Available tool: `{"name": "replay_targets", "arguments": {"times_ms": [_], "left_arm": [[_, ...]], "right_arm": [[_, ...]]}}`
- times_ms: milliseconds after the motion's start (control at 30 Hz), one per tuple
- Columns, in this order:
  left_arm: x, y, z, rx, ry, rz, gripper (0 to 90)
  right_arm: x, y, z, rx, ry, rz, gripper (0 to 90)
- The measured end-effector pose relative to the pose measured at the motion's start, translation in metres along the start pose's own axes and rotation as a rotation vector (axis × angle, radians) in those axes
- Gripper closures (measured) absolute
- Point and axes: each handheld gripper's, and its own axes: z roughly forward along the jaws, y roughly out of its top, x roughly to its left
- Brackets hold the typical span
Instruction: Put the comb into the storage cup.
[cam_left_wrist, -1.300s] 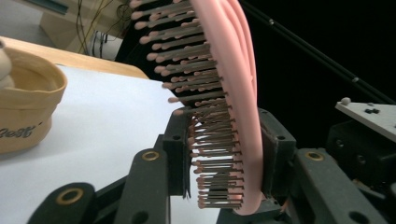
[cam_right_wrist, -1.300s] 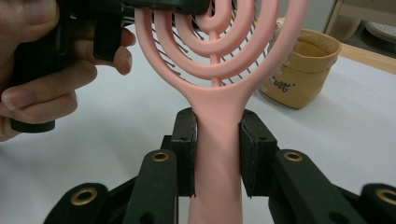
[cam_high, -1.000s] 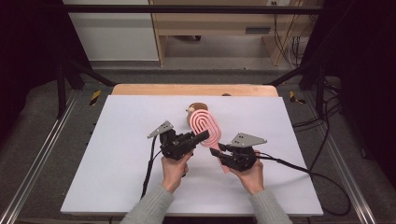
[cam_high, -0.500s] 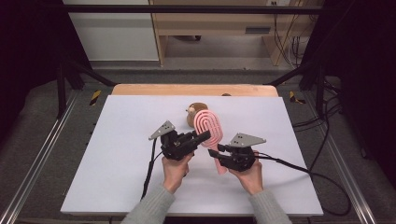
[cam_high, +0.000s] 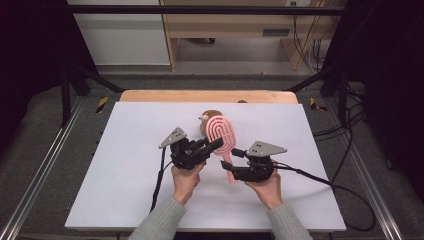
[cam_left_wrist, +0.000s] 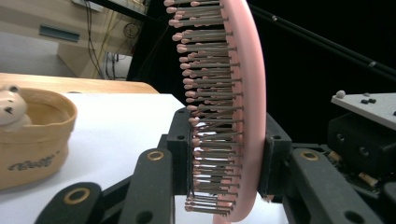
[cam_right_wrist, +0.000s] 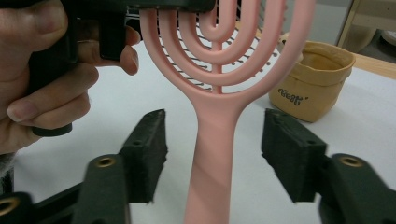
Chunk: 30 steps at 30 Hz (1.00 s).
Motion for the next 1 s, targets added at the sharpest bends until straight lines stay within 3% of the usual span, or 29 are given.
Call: {"name": "replay_targets", "arguments": {"times_ms": [167, 467, 600, 1000], "left_arm": [[0.001, 0.005, -0.002, 0.011, 0.026, 0.043, 64.2], [0.006, 0.012, -0.006, 0.019, 0.060, 0.082, 64.2], [0.008, 0.016, -0.009, 0.014, 0.069, 0.094, 64.1], [0.012, 0.028, -0.019, 0.002, 0.098, 0.130, 64.1]], "right_arm": [[-0.002, 0.001, -0.002, -0.007, -0.010, -0.005, 29.2], [-0.002, 0.002, -0.005, -0.015, -0.043, -0.026, 14.8], [-0.004, 0.002, -0.005, 0.006, -0.055, -0.038, 4.2], [-0.005, -0.002, -0.003, 0.055, -0.072, -0.085, 0.1]]}}
